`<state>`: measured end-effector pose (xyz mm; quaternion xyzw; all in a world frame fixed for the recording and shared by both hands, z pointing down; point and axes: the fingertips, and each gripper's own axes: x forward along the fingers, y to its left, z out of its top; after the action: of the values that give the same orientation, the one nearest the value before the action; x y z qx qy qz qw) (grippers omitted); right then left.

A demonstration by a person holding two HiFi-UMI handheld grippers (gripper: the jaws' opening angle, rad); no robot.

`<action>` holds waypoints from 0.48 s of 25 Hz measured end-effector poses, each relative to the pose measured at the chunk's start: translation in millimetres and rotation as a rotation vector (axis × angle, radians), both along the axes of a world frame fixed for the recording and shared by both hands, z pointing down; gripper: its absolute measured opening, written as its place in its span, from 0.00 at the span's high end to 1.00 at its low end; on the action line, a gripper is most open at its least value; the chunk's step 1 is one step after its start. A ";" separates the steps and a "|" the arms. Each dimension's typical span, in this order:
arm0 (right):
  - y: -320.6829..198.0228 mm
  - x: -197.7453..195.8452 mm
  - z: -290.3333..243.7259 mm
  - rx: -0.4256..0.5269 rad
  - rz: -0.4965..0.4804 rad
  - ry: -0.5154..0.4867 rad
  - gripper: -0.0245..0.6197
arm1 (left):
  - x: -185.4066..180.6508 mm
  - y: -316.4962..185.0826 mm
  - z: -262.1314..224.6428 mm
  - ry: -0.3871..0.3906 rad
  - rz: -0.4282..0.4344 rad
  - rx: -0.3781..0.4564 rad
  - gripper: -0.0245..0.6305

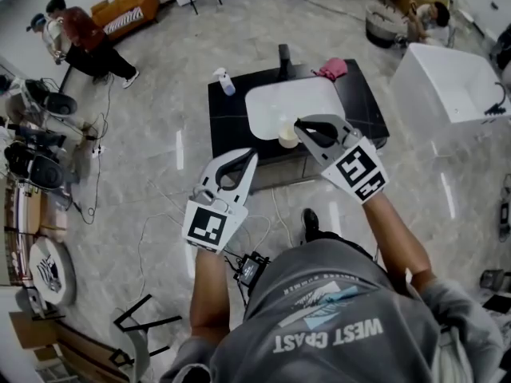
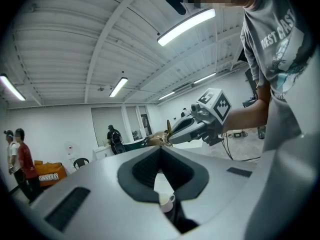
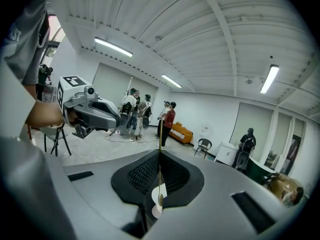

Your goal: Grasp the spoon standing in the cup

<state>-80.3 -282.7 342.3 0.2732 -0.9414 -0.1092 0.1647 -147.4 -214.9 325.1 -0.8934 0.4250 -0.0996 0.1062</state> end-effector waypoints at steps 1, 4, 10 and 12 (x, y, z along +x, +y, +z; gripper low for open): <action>5.6 0.0 -3.6 0.016 -0.005 0.008 0.91 | -0.3 2.7 -1.7 -0.001 0.002 0.005 0.96; 20.1 -0.4 -12.6 0.060 -0.016 0.037 0.91 | -0.7 9.2 -5.8 -0.006 0.010 0.017 0.96; 41.5 -6.2 -21.6 0.100 -0.030 0.069 0.91 | -4.2 20.1 -8.9 -0.007 0.024 0.030 0.96; 48.1 -7.8 -23.4 0.104 -0.030 0.074 0.91 | -5.2 23.9 -10.7 0.001 0.030 0.035 0.96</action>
<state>-88.2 -234.6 318.9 0.2632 -0.9318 -0.1702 0.1831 -152.6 -191.0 314.4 -0.8977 0.4133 -0.0902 0.1229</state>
